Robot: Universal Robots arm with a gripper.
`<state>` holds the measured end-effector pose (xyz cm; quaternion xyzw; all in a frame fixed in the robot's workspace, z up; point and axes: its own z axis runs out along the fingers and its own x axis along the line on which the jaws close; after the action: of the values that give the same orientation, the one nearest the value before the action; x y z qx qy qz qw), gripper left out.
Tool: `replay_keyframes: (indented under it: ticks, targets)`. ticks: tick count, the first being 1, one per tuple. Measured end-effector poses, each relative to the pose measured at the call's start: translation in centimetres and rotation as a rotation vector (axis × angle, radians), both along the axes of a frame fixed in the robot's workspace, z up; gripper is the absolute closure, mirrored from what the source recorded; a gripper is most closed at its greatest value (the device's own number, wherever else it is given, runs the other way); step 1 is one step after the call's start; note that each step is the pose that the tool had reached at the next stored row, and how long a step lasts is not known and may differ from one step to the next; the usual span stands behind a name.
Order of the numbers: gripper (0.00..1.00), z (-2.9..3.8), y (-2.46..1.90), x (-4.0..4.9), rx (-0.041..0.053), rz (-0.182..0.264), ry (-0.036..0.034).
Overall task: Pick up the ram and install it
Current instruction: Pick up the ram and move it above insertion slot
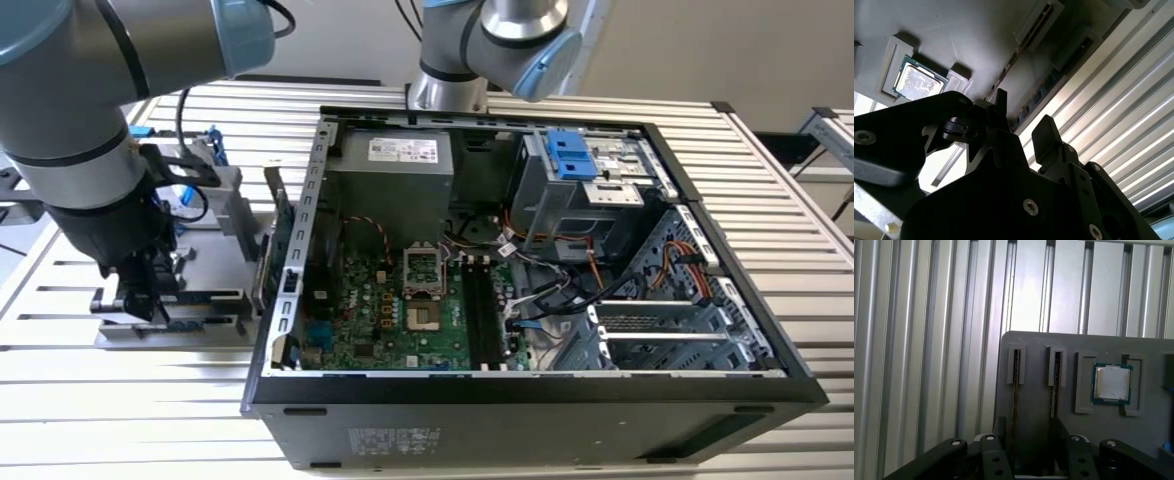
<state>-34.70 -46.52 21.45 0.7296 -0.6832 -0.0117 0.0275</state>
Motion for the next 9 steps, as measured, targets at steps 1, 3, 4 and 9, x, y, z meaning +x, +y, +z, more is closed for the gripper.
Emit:
replay_keyframes:
  ticks: [1,3,4,9]
  targets:
    - [0.0,-0.04,0.0,0.0,-0.0001,0.0,0.0]
    - [0.0,-0.11,0.0,0.0,-0.0001,0.0,0.0001]
    - [0.0,-0.15,0.0,0.0,0.0,0.0,0.0001]
    - [0.0,-0.42,0.0,0.0,-0.0002,0.0,0.0014]
